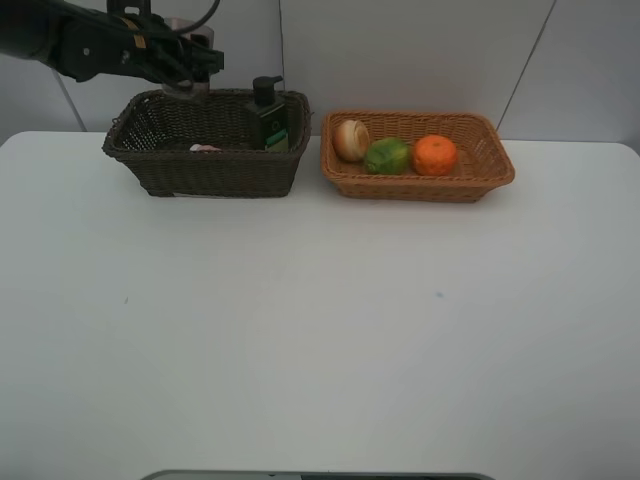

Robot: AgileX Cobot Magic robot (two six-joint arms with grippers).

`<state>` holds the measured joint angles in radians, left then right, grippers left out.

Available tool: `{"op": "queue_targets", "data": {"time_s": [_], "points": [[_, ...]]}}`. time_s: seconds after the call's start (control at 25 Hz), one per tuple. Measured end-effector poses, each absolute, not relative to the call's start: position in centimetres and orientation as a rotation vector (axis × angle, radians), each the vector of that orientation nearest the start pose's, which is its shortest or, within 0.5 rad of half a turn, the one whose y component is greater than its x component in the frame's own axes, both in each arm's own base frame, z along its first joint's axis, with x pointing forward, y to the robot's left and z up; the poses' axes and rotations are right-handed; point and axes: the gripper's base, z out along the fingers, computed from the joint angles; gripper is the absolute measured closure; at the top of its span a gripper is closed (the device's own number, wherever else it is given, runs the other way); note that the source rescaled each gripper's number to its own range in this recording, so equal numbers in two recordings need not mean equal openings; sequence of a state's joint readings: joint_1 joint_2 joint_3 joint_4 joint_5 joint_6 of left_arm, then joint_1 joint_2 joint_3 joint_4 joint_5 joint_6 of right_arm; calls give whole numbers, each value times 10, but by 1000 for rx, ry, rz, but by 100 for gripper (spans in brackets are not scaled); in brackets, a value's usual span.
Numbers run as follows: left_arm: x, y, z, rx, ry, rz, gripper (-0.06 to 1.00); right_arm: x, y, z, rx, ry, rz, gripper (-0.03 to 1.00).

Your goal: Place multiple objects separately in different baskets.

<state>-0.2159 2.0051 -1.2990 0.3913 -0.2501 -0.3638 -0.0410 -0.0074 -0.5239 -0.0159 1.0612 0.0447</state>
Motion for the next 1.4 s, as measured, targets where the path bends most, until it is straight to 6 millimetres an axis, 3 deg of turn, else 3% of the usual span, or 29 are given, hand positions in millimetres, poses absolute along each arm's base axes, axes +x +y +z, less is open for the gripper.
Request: {"op": "queue_targets", "data": {"time_s": [0.4,0.84,1.04,1.4], "points": [[452,-109,143,353,1983,-227,24,-9,-1,284,87,2011,-17,6],[450,-103,135,344,2061,-189,23,-9,-1,284,87,2011,-17,6],[448,-100,155,335,2055,-168,0,-9,-1,284,87,2011,-17,6],[426,-81,221,263,2140,-47,-2,-9,-1,284,87,2011,-17,6]]}}
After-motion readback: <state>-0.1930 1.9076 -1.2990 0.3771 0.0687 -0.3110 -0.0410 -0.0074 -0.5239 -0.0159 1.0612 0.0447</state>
